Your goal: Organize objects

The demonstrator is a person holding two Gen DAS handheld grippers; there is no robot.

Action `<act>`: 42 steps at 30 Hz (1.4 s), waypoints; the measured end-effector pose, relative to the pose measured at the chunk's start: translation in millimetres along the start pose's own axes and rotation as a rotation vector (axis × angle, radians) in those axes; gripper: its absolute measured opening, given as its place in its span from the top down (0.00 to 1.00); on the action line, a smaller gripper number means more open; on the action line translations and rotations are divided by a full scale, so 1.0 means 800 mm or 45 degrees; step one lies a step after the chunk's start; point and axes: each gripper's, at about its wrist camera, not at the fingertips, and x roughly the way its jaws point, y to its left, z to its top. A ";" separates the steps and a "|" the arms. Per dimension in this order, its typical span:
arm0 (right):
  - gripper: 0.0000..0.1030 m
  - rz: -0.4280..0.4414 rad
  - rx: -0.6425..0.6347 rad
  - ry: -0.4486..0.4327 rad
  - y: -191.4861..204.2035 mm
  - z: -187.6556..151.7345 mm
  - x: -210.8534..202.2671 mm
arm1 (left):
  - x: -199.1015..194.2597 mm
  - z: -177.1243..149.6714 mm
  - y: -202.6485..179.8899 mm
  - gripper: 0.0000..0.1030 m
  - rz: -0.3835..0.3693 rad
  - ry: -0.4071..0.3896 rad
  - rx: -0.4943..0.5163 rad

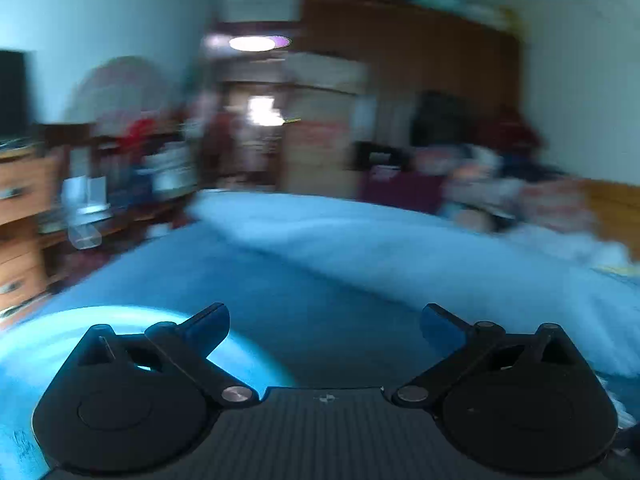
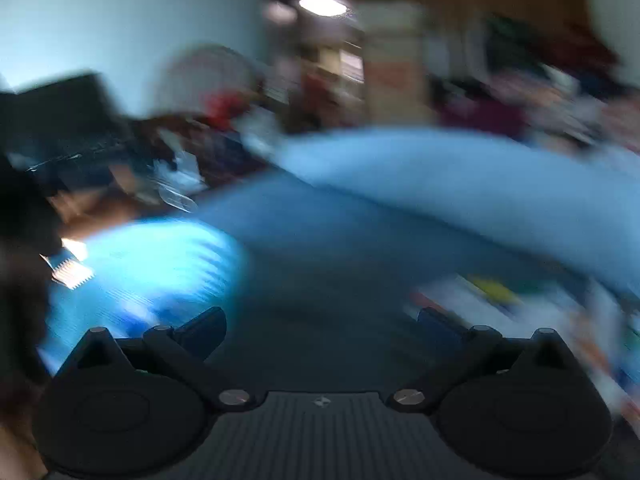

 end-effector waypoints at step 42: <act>0.76 -0.274 0.335 0.400 -0.300 -0.161 -0.050 | 0.195 -0.286 -0.388 0.13 -0.876 0.598 0.478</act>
